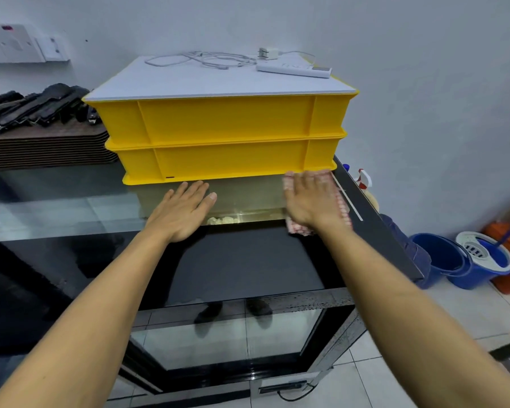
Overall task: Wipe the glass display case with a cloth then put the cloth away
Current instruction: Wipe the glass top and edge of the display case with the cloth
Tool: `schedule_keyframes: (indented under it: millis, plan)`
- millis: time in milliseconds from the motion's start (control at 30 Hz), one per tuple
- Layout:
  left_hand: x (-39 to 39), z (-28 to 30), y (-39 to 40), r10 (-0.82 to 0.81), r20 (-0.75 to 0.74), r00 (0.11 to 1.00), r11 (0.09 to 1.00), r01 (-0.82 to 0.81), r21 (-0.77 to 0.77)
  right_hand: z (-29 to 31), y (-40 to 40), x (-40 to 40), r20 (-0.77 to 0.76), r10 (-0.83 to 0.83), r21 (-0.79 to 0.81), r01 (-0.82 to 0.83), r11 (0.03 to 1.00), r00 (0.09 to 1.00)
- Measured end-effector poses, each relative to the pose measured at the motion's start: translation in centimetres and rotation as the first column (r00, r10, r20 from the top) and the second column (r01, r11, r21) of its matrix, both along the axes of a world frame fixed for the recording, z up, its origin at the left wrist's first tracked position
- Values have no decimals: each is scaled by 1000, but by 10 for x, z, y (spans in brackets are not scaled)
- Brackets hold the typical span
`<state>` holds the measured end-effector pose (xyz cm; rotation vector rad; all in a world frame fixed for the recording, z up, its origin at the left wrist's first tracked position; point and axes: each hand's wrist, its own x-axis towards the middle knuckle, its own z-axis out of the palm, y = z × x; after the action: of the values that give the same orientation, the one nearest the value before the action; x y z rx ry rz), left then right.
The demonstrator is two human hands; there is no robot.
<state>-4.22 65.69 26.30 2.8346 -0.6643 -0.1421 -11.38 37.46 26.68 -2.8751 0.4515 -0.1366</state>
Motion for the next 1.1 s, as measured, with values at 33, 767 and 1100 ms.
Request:
schedule_keyframes:
  millis: [33, 767, 1100]
  plan:
    - [0, 0, 0, 1, -9, 1000, 1000, -1, -9, 0, 30, -1, 15, 76, 18, -76, 997, 997]
    - [-2, -3, 6, -23, -22, 1000, 999, 22, -29, -7, 137, -84, 28, 365, 14, -366, 931, 931]
    - [-4, -5, 7, -21, -11, 1000, 1000, 21, -15, 3, -61, -138, -18, -54, -13, 54, 998, 998]
